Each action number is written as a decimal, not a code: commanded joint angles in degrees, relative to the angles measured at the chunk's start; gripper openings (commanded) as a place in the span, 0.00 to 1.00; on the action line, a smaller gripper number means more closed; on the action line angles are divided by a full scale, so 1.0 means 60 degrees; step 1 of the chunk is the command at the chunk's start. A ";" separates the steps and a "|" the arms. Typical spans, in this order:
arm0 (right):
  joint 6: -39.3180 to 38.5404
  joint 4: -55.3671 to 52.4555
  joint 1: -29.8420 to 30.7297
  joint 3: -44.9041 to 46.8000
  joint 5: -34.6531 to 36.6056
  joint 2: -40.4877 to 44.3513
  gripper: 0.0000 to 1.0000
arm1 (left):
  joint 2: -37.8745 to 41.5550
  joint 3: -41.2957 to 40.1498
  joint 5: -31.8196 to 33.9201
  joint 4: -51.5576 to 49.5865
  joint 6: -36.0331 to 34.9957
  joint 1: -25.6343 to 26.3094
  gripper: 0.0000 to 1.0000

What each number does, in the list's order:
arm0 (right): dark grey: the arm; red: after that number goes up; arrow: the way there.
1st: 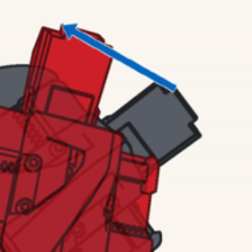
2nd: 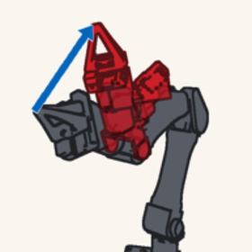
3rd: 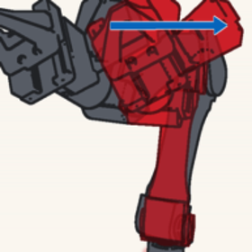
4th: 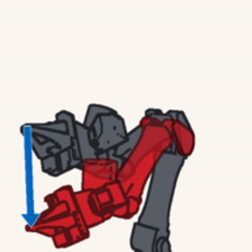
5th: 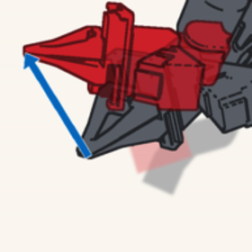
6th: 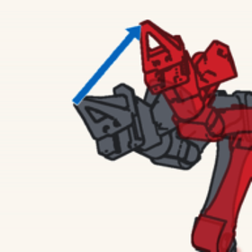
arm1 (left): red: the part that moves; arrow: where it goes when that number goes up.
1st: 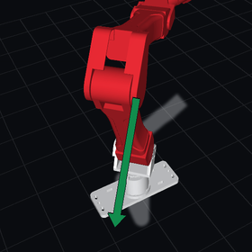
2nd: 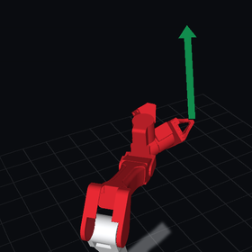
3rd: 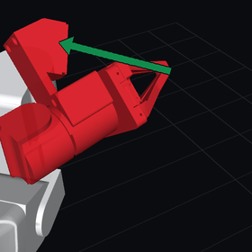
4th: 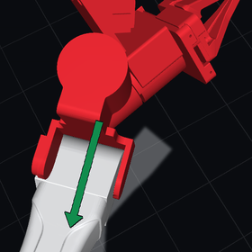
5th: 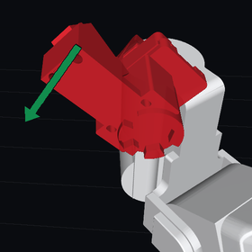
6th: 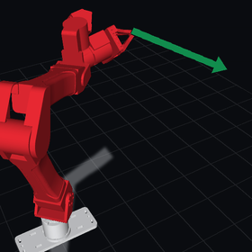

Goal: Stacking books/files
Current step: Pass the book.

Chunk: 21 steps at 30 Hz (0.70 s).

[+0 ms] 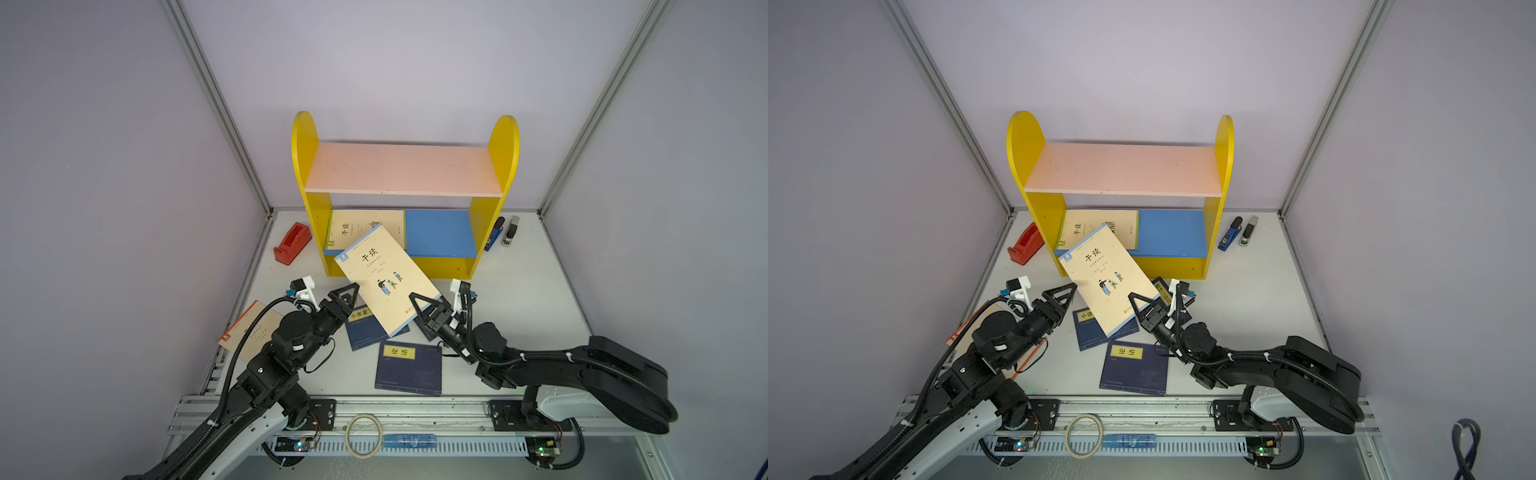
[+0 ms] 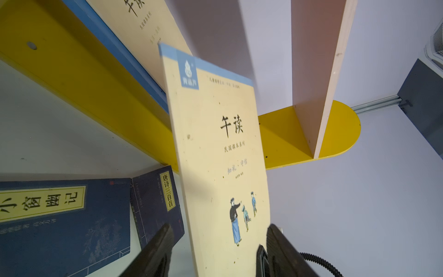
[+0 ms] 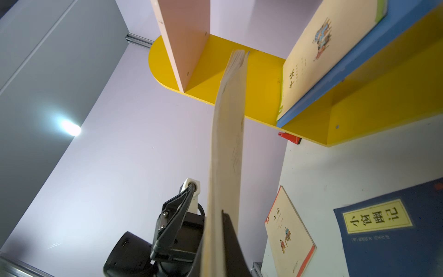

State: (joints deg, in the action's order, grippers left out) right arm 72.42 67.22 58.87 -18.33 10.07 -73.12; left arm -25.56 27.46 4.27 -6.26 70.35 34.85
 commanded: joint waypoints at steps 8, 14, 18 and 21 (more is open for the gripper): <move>-0.0665 -0.2006 0.0015 0.0208 -0.0185 0.2280 0.00 | -0.0273 0.0679 -0.2956 -0.0382 -0.1027 -0.1607 0.80; -0.0587 -0.1519 0.0028 0.0227 -0.0715 0.2248 0.00 | -0.0654 0.0696 -0.3573 0.0261 -0.0974 -0.2033 0.82; -0.0550 -0.1497 0.0061 0.0238 -0.0768 0.2274 0.00 | -0.0933 0.0620 -0.3978 0.0656 -0.0788 -0.2345 0.82; -0.0603 -0.1420 0.0127 0.0187 -0.0832 0.2217 0.00 | -0.1064 0.0482 -0.4241 0.1052 -0.0604 -0.2551 0.82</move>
State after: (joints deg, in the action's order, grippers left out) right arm 69.30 55.27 59.33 -16.93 6.00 -59.64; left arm -31.51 30.74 -18.02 -4.40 65.78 20.32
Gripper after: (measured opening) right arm 0.070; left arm 0.817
